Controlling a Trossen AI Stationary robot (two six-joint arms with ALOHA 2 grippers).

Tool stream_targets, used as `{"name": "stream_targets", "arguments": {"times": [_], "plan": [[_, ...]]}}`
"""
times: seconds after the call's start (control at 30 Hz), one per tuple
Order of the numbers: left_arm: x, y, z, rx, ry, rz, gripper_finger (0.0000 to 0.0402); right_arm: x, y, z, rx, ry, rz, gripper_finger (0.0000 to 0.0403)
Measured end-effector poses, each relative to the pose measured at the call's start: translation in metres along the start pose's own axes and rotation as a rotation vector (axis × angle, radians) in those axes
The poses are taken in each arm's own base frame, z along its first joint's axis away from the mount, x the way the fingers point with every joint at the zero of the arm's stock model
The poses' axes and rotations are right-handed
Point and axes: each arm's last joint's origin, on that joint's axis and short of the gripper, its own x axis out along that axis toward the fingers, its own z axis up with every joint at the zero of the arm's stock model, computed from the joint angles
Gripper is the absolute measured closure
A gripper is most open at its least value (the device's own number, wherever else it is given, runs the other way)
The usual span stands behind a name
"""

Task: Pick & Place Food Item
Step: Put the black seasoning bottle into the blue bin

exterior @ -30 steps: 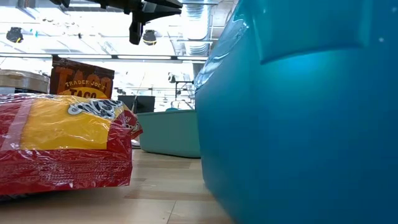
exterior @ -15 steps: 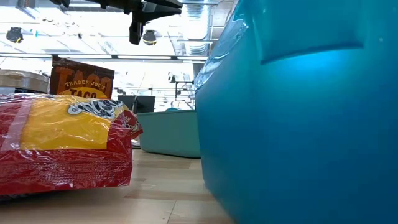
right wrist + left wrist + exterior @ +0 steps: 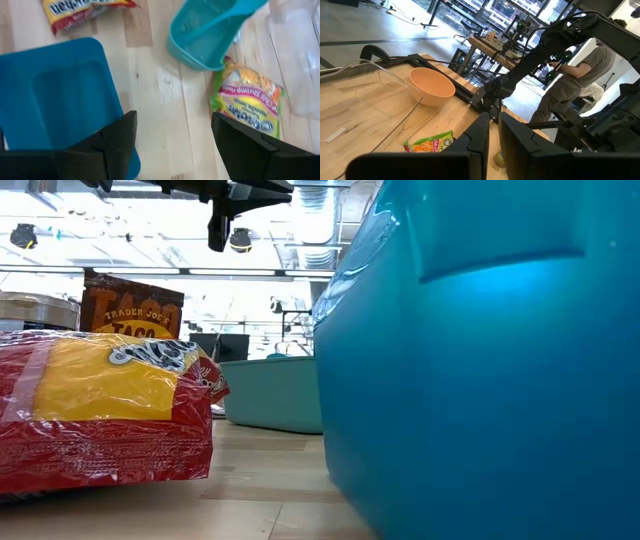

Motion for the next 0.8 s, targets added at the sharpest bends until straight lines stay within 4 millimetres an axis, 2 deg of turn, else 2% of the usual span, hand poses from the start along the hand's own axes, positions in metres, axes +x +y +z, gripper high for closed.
{"name": "stream_targets", "arguments": {"times": [0.27,0.47,0.8], "plan": [[0.0,0.0,0.0,0.0,-0.001,0.001,0.0366,0.0,0.007,0.011,-0.054,-0.098,0.08,0.0152],[0.0,0.0,0.0,0.0,-0.003,0.004,0.0366,-0.001,0.012,0.015,-0.043,-0.099,0.192,0.0152],[0.0,0.0,0.0,0.0,-0.002,0.004,0.0366,0.0,0.01,0.016,-0.038,-0.098,0.186,0.0152]]}}
